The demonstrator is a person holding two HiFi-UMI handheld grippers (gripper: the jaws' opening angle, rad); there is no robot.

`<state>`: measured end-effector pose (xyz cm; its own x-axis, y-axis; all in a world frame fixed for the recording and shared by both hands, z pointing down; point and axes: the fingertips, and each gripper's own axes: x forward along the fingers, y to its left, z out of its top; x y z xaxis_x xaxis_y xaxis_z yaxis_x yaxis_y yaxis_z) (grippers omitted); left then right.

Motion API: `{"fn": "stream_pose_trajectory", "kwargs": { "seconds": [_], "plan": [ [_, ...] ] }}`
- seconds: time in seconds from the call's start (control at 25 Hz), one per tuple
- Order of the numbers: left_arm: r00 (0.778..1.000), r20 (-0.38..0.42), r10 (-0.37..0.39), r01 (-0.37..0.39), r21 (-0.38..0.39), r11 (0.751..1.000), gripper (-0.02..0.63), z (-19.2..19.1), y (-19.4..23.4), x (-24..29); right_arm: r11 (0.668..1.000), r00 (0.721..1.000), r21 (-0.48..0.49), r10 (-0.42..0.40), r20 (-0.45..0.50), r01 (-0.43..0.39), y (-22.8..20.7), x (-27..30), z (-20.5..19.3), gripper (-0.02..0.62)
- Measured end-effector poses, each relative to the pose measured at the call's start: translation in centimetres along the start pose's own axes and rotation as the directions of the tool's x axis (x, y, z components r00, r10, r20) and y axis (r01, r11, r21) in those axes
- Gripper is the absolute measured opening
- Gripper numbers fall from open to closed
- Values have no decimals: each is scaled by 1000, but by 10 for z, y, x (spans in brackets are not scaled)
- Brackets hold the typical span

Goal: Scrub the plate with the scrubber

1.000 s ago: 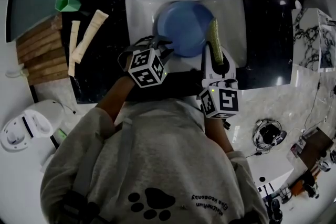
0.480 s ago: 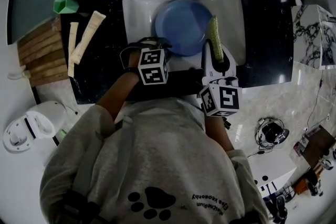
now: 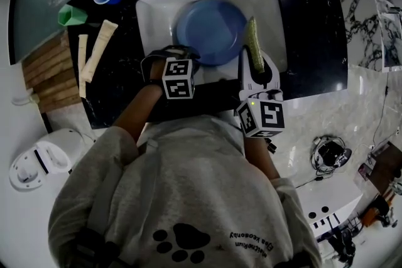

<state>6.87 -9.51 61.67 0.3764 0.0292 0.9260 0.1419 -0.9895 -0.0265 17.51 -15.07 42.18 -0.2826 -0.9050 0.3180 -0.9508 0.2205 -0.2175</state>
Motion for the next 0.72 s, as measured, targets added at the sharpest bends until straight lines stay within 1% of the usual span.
{"fn": "stream_pose_trajectory", "kwargs": {
  "seconds": [0.2,0.32,0.44,0.52,0.72],
  "plan": [
    [997,-68,43,-37,95,995,107,-7,5,6,1000,1000,13,0,0,0,-8,-3,-1,69],
    [995,-85,48,-36,139,990,109,-8,6,11,1000,1000,21,3,-1,-3,-10,-2,0,69],
    [995,-87,46,-30,179,983,117,-7,8,16,1000,1000,29,6,-5,-6,-12,-1,0,69],
    [996,-78,40,-24,188,982,117,-6,10,18,999,1000,34,6,-6,-6,-14,0,-1,69],
    [998,-63,-11,24,216,976,114,-5,9,20,999,1000,48,2,-11,-1,-18,3,-1,69]
  ]
}}
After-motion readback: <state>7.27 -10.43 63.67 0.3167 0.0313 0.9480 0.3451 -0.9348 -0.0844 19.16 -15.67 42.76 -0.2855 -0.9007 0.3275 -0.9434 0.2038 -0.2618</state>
